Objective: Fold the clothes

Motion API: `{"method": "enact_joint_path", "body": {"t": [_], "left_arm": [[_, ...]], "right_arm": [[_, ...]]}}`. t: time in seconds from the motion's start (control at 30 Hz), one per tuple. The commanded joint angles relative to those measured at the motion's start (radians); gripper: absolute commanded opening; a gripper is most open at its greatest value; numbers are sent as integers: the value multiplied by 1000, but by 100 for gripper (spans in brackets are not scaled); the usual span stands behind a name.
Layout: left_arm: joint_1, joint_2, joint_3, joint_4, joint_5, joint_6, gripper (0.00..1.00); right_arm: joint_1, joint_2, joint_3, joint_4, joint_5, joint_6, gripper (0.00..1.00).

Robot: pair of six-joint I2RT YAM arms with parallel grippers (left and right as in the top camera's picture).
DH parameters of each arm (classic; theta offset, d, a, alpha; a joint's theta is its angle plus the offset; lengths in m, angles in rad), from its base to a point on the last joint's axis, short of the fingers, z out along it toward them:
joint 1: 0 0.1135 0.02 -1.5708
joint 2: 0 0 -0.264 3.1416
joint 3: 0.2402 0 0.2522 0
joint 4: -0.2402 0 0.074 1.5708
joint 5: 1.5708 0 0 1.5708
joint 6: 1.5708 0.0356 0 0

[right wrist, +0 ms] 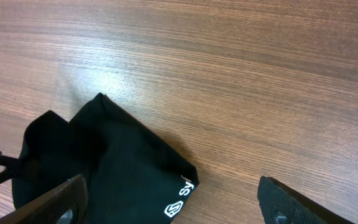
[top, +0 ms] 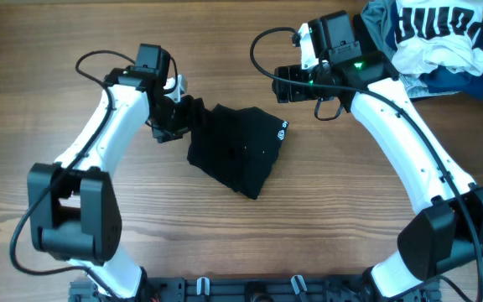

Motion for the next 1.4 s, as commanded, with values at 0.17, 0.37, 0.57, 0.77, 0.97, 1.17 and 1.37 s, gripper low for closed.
{"method": "enact_joint_path", "body": {"t": [0.17, 0.37, 0.57, 0.77, 0.97, 1.17, 1.37], "left_arm": [[-4, 62, -8, -10, -63, -21, 67], [-4, 62, -8, -15, -62, -20, 34], [3, 62, -7, -114, -63, 13, 4], [51, 62, -8, -231, -321, 18, 4], [103, 62, -8, -1, -433, 18, 62], [113, 61, -6, 122, -428, 16, 100], [229, 38, 14, 114, -248, 5, 100]], "right_arm": [[-3, 13, 9, 5, 29, -20, 89], [-3, 13, 9, 5, 29, -20, 89], [-2, 13, 9, 5, 29, -20, 88], [-2, 13, 9, -1, 15, -18, 89], [-2, 13, 9, -42, -24, -19, 89], [15, 29, -13, -74, -196, -65, 86], [151, 100, -58, -55, -225, -201, 5]]}}
